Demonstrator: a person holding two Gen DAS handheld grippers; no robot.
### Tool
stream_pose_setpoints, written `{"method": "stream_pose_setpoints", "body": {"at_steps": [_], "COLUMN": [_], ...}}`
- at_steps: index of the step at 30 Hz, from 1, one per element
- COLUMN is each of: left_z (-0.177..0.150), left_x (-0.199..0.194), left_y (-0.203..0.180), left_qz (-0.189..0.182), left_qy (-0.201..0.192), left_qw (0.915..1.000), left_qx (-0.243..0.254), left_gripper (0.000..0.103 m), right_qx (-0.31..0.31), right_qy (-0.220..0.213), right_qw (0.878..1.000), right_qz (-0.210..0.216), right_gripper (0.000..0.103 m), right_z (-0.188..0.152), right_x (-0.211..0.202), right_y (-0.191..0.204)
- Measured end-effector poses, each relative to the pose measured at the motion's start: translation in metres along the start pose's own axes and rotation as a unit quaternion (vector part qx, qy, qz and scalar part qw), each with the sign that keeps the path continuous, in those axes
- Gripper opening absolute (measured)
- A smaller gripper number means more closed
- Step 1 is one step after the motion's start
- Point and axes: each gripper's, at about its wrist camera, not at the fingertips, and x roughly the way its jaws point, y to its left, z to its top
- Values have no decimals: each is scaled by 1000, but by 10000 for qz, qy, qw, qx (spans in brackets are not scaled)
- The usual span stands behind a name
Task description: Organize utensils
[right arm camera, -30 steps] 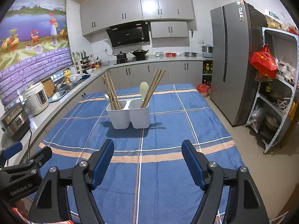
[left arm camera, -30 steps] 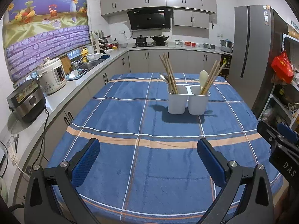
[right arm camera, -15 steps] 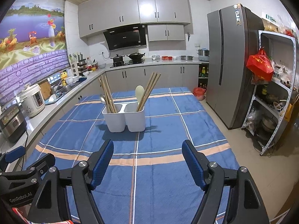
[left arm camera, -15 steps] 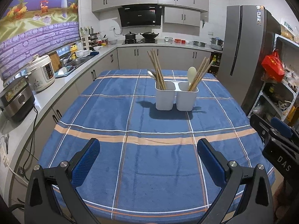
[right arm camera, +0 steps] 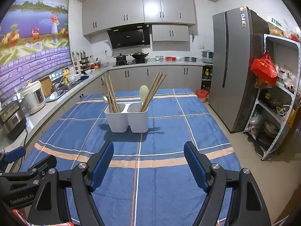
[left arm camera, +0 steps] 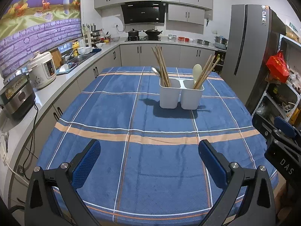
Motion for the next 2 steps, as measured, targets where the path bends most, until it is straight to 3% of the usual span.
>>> {"method": "stream_pose_setpoints", "body": {"at_steps": [2], "left_z": [-1], "left_x": [4], "left_y": [0], "left_qz": [-1], "left_qy": [44], "left_qw": [10000], "left_qx": [6], "left_gripper": [103], "right_qx": [12], "right_qy": [36], "right_qw": [10000], "right_qz": [-8], "right_gripper": [82], "right_z": [-1], "right_x": [4], "right_y": [-1]}}
